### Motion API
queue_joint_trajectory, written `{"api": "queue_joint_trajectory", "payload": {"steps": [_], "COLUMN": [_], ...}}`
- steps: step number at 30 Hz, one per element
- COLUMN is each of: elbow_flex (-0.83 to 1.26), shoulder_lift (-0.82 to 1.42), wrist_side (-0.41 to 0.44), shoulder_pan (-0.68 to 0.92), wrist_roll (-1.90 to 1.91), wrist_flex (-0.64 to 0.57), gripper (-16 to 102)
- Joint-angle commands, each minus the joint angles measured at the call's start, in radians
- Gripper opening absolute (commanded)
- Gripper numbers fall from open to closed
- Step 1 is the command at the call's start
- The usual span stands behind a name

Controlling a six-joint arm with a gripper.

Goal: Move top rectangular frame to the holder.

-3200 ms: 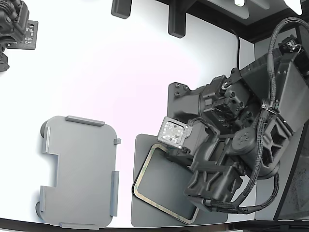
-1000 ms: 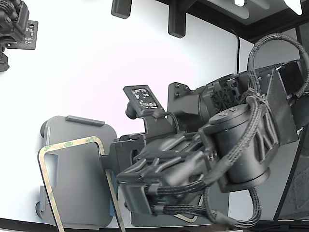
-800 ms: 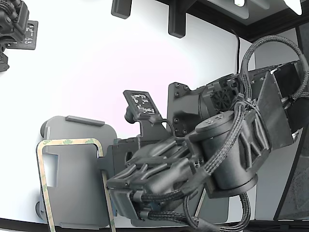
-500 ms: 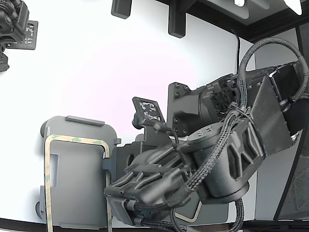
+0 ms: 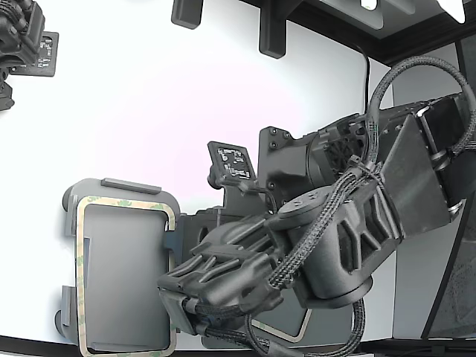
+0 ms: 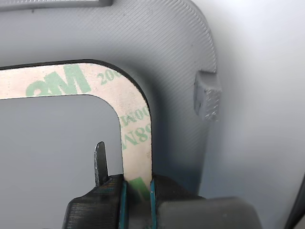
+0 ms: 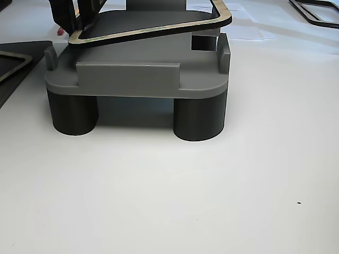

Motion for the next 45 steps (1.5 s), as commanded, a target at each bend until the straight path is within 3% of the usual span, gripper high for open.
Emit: {"api": "queue_joint_trajectory", "payload": {"steps": [1,45], "elbow_flex": [-0.011,0.031], "shoulder_lift": [0.028,0.035], "wrist_side": [0.005,-0.012], "shoulder_pan": [-0.018,-0.035], "wrist_roll": [0.002,0.049], "wrist_flex": [0.011,0.011], "gripper": [-11,-11]}}
